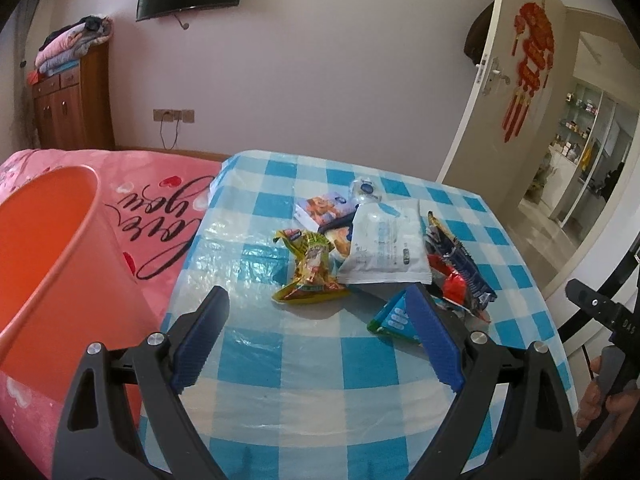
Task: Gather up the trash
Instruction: 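Return both tools from the bucket to the snack pile on the table, then grasp the yellow snack bag with the left tool while the right tool grasps the white-and-navy bag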
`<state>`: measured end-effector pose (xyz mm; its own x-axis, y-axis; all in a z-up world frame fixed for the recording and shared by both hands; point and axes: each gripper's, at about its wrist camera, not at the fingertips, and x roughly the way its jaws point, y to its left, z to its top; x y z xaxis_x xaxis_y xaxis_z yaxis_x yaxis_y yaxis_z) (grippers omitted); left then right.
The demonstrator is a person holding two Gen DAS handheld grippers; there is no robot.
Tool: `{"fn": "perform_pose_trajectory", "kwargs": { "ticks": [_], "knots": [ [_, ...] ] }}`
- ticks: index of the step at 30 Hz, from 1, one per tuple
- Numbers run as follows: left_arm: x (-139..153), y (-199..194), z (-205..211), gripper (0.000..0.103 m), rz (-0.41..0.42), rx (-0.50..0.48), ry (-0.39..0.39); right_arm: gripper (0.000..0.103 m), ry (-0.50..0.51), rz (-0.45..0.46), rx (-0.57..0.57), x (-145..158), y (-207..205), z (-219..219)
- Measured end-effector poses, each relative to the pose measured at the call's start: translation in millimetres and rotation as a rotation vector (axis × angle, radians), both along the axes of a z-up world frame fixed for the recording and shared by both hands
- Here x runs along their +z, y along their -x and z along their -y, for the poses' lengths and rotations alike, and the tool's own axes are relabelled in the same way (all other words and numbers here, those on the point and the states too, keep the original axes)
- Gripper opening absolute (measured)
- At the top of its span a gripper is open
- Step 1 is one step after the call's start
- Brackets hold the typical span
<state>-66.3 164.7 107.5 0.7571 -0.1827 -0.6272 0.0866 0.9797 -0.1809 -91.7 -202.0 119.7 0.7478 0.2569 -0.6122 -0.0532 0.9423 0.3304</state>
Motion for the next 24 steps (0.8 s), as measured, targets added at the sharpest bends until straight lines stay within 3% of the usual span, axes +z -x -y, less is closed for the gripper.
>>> {"fn": "perform_pose_trajectory", "kwargs": {
  "ticks": [6, 18, 24],
  "knots": [
    [-15.3, -15.4, -0.7, 0.090, -0.038, 0.011, 0.008, 0.098, -0.058, -0.073, 0.008, -10.3, -14.3, 13.2],
    [-39.3, -55.7, 3.8, 0.088, -0.069, 0.020, 0.019, 0.098, -0.164, -0.138, 0.063, -28.8, -47.8, 14.3],
    [-49.3, -78.2, 7.3, 0.079, -0.088, 0.015, 0.005, 0.097, -0.238, -0.147, 0.123, -34.9, -67.7, 5.8]
  ]
}}
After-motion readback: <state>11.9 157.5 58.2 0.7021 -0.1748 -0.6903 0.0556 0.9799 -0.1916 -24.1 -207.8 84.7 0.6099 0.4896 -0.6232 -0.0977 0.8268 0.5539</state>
